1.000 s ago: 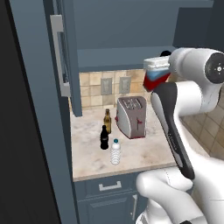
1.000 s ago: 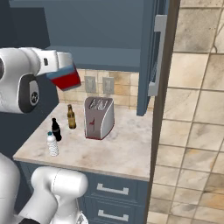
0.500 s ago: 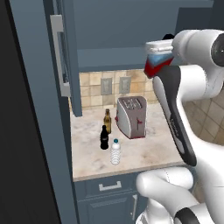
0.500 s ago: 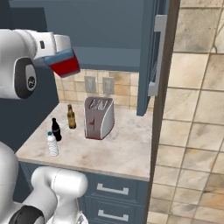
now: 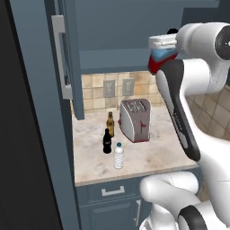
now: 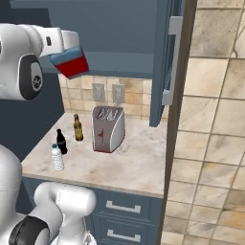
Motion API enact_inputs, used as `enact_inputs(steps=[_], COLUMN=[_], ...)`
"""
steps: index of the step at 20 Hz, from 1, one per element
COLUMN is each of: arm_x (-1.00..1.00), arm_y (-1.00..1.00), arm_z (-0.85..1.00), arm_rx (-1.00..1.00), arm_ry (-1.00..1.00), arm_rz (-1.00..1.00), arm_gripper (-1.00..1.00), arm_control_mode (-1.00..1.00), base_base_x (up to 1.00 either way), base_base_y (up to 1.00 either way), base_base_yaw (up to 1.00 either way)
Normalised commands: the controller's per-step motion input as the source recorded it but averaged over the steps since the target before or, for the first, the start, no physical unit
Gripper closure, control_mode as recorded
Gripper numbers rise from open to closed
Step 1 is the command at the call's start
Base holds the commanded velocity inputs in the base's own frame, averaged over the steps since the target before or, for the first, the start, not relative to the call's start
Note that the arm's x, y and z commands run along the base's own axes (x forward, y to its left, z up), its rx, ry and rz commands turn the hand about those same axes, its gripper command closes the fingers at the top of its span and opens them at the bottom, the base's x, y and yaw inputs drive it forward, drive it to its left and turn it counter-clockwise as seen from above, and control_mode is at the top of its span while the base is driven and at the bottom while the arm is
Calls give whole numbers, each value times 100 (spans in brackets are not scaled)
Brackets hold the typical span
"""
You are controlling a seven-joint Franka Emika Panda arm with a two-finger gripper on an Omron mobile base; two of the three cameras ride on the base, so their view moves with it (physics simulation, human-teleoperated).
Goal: Sort all alcoholic drinks to one cabinet, and non-alcoholic drinks to the other.
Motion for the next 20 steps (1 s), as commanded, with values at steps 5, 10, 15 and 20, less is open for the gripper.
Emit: enact_inputs(steps=[5,10,15,20], arm_x=[27,25,32,36], arm_y=[-1,0,-1,-2], arm_z=[0,0,0,0], arm_rx=[0,-1,0,0], arm_ry=[-6,-4,-1,0], arm_rz=[0,0,0,0], arm_gripper=[100,100,100,100], arm_control_mode=[-100,-100,-100,-100], base_base_x=[0,0,0,0], base_base_y=[0,0,0,0], base_base_yaw=[0,0,0,0])
